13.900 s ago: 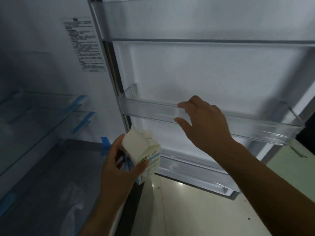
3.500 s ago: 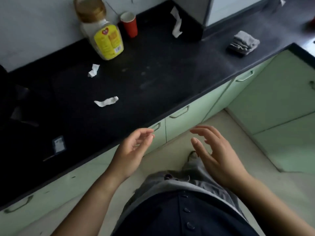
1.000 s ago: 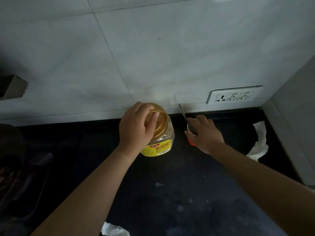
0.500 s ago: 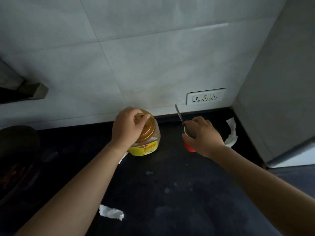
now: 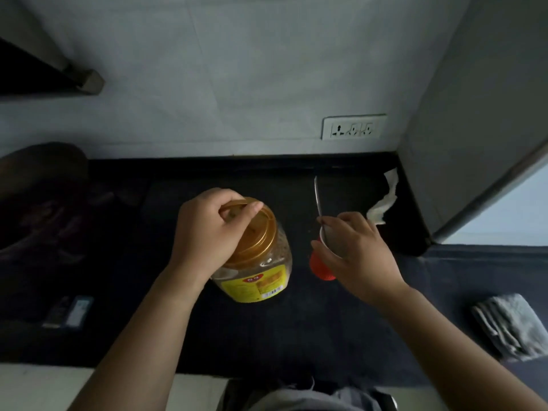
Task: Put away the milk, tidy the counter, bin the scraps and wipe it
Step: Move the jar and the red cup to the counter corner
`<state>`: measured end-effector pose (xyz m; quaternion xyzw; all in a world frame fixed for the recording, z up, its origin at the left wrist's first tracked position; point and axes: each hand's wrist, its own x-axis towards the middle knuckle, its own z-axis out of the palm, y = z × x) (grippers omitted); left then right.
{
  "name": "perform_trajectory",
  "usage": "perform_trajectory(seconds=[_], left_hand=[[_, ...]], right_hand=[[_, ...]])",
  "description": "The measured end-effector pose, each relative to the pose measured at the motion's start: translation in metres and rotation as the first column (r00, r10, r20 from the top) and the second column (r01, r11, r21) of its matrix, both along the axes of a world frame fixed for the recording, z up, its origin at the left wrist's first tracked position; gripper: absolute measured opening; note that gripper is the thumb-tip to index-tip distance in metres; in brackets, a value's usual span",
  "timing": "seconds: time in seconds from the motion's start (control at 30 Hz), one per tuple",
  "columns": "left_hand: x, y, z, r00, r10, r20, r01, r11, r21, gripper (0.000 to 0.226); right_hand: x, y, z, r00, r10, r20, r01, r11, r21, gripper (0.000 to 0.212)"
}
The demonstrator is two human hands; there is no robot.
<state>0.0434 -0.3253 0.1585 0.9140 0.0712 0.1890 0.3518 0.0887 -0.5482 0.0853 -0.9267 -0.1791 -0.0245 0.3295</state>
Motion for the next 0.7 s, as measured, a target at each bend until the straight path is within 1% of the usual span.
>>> perform_trajectory(seconds=[0.1,0.2,0.37,0.5,0.63,0.7], left_hand=[[-0.034,-0.015,0.002,0.999,0.028,0.019,-0.027,0.999,-0.037,0.015],[-0.067,-0.026,0.003,0.999,0.024,0.026,-0.022,0.996,-0.088,0.015],[-0.116,-0.036,-0.001,1.0,-0.009,-0.025,0.006,0.993,-0.122,0.024],[-0.158,-0.034,-0.002,0.998,-0.037,-0.051,0.03,0.991,-0.133,0.022],[-0.214,-0.021,0.001,0.999,0.028,-0.033,-0.033,0.987,-0.155,0.023],[-0.251,-0.015,-0.003,0.997,0.061,-0.047,-0.068,0.986,-0.153,0.025]], right_hand=[[-0.028,-0.008,0.002,1.0,0.023,-0.006,-0.023,1.0,0.007,0.046],[-0.058,-0.017,0.002,0.998,0.054,-0.02,-0.055,0.998,-0.029,0.047],[-0.107,-0.025,-0.006,0.997,0.063,-0.049,-0.066,0.996,-0.067,0.05],[-0.148,-0.024,-0.008,0.99,0.105,-0.09,-0.113,0.989,-0.094,0.053],[-0.194,-0.012,-0.007,0.975,0.181,-0.131,-0.197,0.973,-0.119,0.057],[-0.218,-0.003,-0.008,0.966,0.22,-0.133,-0.236,0.965,-0.116,0.056]])
